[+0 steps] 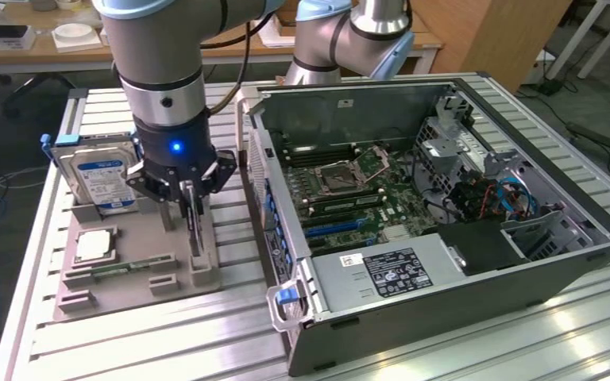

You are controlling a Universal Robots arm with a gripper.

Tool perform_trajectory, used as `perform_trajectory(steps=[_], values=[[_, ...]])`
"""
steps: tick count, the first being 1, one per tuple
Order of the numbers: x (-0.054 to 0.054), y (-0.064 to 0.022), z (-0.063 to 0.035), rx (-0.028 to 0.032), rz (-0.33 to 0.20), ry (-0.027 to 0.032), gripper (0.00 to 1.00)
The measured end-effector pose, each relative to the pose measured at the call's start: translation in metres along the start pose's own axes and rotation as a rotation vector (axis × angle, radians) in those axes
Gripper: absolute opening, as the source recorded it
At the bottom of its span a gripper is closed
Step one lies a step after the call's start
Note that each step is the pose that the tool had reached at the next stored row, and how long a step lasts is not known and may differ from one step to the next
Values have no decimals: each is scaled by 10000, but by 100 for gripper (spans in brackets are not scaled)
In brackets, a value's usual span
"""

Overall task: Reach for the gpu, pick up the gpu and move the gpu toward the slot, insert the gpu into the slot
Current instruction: 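Pick up the gpu and move the gpu toward the slot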

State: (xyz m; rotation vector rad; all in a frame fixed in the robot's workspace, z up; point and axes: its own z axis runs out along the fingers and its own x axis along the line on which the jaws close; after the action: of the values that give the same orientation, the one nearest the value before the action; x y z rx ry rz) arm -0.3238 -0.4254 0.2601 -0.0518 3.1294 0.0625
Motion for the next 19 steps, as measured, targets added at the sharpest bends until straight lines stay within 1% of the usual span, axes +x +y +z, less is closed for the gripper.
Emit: perform_trajectory(steps=[13,16,19], values=[[0,0,-6,0,0,1,27],[0,1,-40,0,0,1,27],[0,3,-101,0,-1,1,27]])
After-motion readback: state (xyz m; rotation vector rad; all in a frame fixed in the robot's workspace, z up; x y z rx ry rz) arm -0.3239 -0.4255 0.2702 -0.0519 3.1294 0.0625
